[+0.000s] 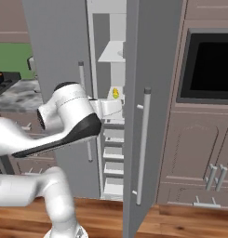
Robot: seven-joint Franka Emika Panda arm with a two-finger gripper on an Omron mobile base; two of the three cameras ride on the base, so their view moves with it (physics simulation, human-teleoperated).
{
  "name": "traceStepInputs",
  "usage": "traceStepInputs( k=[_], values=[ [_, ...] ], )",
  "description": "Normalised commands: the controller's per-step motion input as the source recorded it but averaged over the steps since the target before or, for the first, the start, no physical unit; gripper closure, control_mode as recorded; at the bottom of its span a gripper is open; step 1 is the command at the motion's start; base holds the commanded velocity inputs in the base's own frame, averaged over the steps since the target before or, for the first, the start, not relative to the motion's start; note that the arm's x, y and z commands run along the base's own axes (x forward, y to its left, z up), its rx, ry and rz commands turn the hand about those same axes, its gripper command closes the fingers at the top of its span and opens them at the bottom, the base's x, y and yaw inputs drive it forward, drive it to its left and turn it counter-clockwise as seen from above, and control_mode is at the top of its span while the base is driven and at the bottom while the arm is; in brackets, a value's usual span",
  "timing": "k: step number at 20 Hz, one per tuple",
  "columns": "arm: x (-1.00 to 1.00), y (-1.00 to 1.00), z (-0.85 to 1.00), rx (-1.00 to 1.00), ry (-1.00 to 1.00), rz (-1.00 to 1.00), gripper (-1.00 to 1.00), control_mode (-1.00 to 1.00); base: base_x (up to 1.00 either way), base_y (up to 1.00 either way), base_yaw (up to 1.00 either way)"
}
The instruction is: Retrieve the fish from the fridge and place it on the saucepan with marinade on the stove.
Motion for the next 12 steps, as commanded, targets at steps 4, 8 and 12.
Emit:
traceStepInputs(
  k=[4,8,12],
  values=[
    [0.00,0.62,0.58,0.00,0.02,-0.06,-1.00,-1.00,0.00,0.00,0.00],
    [0.03,0.86,0.54,0.00,0.00,-0.07,-1.00,-1.00,0.00,0.00,0.00],
    [0.13,0.87,0.64,0.00,0.01,-0.02,-1.00,-1.00,0.00,0.00,0.00]
  ],
)
